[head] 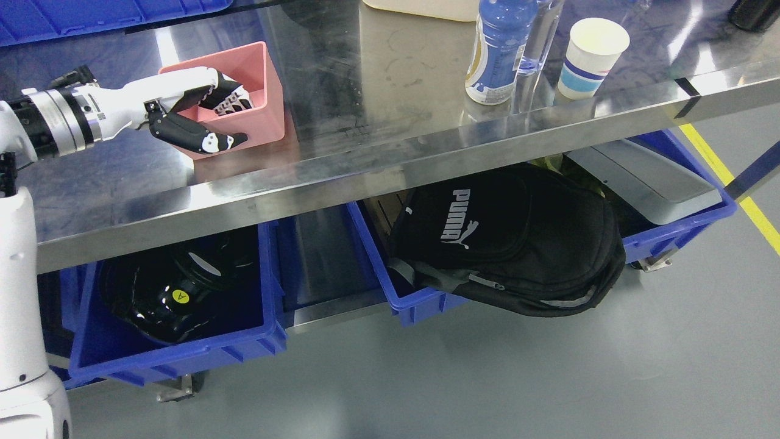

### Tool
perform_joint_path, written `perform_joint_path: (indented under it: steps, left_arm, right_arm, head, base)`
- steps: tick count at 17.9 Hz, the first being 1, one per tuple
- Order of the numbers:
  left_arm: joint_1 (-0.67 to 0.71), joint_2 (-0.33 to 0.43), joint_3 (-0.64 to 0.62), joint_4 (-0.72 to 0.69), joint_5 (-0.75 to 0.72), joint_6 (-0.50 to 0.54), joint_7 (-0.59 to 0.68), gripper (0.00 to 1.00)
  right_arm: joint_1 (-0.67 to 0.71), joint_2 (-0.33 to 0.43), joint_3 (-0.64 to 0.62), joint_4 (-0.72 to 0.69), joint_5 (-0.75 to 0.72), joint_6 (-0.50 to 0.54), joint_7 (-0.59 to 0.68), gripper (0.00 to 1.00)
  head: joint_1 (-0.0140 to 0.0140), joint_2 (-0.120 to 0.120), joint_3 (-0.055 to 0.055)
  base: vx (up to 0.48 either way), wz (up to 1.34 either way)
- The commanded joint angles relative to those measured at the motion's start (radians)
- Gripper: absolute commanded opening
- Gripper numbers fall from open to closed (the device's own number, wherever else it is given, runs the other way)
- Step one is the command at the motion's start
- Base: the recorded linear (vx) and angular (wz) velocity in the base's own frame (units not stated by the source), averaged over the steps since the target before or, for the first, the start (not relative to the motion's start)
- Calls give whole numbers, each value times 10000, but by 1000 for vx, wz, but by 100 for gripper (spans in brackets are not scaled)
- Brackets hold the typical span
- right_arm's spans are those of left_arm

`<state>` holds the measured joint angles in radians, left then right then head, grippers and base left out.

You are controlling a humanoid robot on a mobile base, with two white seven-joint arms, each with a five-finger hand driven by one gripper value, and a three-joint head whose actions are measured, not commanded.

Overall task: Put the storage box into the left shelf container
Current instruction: 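Lift the pink box off the table with the left hand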

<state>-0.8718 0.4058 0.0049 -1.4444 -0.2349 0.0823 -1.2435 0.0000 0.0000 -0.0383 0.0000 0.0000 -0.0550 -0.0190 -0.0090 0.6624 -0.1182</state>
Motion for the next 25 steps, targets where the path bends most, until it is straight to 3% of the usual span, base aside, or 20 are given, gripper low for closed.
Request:
perform_joint_path:
  steps: [1,4,9,17,25]
  left_arm:
    - [-195,-607,1836,-82,-13,-638,270,0]
    - [-195,-820,2175,-694,-13,-745,285,0]
    - [125,-2184,1946,-2044,-623,-1373,470,0]
    - [892,-2094,2052,-2046,-1562,-3245,408,1]
    - [1079,-2446,2451,-2046,-1593,-3400,408,0]
  right_arm:
    - [-184,-175,0,-174,0,-2,6,99]
    - [-184,-175,0,-174,0,-2,6,99]
    - [-184,-175,0,-174,0,-2,6,99]
    - [-184,-175,0,-174,0,-2,6,99]
    - [-184,-175,0,-174,0,-2,6,99]
  head:
    - [0,0,0]
    - [0,0,0]
    - [0,0,0]
    - [0,0,0]
    - [0,0,0]
  base:
    - [0,-62]
    - [10,-57]
    - [4,-11]
    - [0,0]
    - [-59,321]
